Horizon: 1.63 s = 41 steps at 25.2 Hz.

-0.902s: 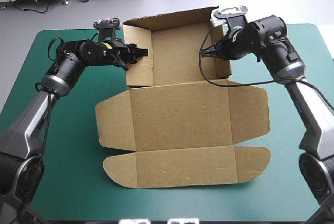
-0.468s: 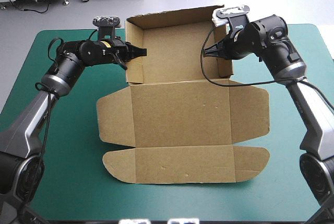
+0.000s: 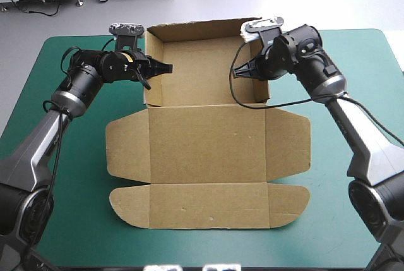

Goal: Fold the box

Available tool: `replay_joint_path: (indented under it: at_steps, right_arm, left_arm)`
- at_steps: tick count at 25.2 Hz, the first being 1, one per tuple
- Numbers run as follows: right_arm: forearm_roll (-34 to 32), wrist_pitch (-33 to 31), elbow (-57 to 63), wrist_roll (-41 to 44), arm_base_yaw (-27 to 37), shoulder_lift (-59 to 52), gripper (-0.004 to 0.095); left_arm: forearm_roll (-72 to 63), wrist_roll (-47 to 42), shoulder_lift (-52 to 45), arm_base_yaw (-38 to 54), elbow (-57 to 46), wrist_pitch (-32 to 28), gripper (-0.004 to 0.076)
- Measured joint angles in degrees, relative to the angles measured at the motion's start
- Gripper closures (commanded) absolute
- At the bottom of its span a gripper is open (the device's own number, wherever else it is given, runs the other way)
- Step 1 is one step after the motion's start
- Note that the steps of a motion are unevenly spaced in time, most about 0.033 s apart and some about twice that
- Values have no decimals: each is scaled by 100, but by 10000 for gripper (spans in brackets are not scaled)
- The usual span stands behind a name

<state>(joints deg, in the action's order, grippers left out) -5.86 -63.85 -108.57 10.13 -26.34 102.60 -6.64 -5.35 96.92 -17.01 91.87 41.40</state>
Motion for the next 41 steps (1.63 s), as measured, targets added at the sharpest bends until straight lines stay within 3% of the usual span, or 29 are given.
replay_joint_path:
  at_steps: [11, 15, 22, 30, 41]
  right_arm:
    - [-30, -516, -11, 351, -451, 153, 925]
    - [135, -631, -11, 371, -479, 153, 925]
    - [17, -745, 4, 409, -456, 210, 926]
    - [311, -751, 46, 259, -184, 691, 927]
    - [392, -709, 46, 196, -87, 1341, 927]
  left_arm:
    - [855, -525, -6, -35, 568, 1965, 729]
    - [886, -535, -6, -48, 581, 2372, 729]
    - [1127, -554, 267, -335, 626, 2494, 729]
    - [994, -572, 839, -353, 632, 2575, 729]
    - [1004, -561, 1504, -353, 651, 2301, 729]
